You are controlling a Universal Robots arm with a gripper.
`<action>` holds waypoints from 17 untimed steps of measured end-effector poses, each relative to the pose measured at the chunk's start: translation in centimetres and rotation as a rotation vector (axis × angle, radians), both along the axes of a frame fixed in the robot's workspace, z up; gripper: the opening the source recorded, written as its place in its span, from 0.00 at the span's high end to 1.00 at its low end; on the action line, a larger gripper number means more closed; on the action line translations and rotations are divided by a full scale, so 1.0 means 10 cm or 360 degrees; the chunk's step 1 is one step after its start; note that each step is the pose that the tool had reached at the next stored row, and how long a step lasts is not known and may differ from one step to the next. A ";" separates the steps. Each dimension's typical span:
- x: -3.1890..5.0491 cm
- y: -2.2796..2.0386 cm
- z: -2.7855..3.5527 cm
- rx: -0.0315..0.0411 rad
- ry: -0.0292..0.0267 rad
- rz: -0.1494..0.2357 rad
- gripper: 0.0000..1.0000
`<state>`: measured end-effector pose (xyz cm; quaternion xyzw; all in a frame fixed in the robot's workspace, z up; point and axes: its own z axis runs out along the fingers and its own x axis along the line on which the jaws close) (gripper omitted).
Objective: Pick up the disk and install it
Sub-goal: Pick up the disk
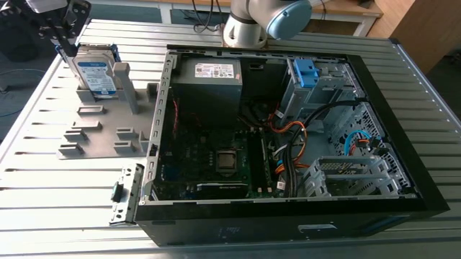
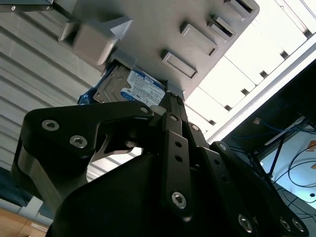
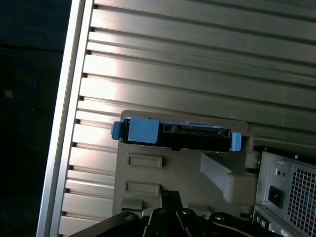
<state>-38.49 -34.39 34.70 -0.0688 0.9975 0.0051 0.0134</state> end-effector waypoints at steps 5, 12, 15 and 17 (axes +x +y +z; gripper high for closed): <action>0.000 0.000 0.000 0.0000 0.00000 0.0044 0.89; 0.000 0.000 0.000 0.0000 0.00000 0.0116 0.89; 0.000 0.000 0.000 0.0000 0.00000 0.0148 0.89; 0.000 0.000 0.000 0.0000 -0.00001 0.0167 0.89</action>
